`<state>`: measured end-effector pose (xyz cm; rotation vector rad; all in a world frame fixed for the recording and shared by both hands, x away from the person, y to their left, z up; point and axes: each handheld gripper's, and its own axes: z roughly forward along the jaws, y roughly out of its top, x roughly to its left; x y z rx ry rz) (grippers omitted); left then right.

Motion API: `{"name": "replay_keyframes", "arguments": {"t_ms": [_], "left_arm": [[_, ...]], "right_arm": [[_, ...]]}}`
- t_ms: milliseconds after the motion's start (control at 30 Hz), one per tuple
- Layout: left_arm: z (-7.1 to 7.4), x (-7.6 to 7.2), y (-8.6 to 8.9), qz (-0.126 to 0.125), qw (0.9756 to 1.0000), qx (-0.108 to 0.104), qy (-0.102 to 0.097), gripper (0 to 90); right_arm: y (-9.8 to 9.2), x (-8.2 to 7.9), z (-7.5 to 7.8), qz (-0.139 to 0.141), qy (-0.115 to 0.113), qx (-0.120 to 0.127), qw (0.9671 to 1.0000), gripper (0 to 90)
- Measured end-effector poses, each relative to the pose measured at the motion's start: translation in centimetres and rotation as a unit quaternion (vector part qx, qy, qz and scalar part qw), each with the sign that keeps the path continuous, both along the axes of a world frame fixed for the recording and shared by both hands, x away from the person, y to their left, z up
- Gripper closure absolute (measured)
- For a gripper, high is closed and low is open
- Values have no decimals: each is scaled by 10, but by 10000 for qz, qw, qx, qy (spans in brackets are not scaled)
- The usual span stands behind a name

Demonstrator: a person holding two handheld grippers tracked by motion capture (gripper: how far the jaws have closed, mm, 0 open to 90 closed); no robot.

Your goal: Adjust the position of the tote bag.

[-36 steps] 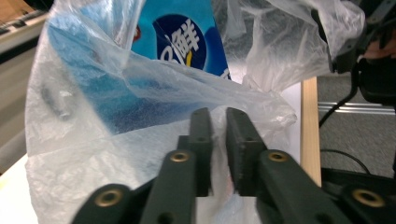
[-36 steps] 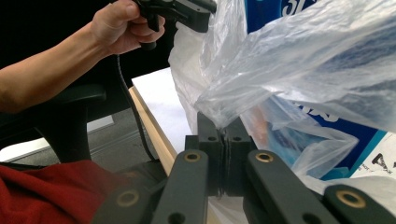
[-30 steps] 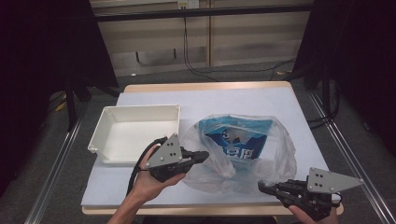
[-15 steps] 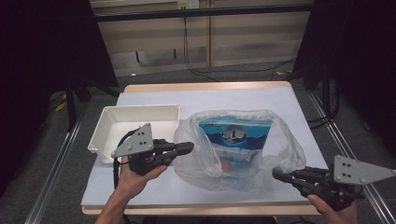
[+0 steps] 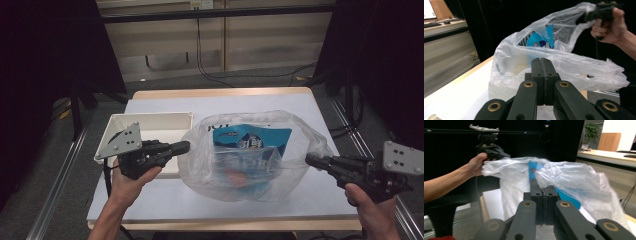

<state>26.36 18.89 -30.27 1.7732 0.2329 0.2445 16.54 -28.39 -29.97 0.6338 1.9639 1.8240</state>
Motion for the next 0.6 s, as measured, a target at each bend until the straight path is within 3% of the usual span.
{"name": "replay_keyframes", "arguments": {"t_ms": [33,267,600], "left_arm": [[1,0,1,8,10000,63,-34,900],[3,9,12,204,9997,-145,70,900],[-1,30,18,458,9986,-28,278,900]], "right_arm": [[-1,3,3,-15,-8,13,10000,897],[-15,18,17,-236,-51,45,9997,897],[-37,40,17,-513,85,188,9985,897]]}}
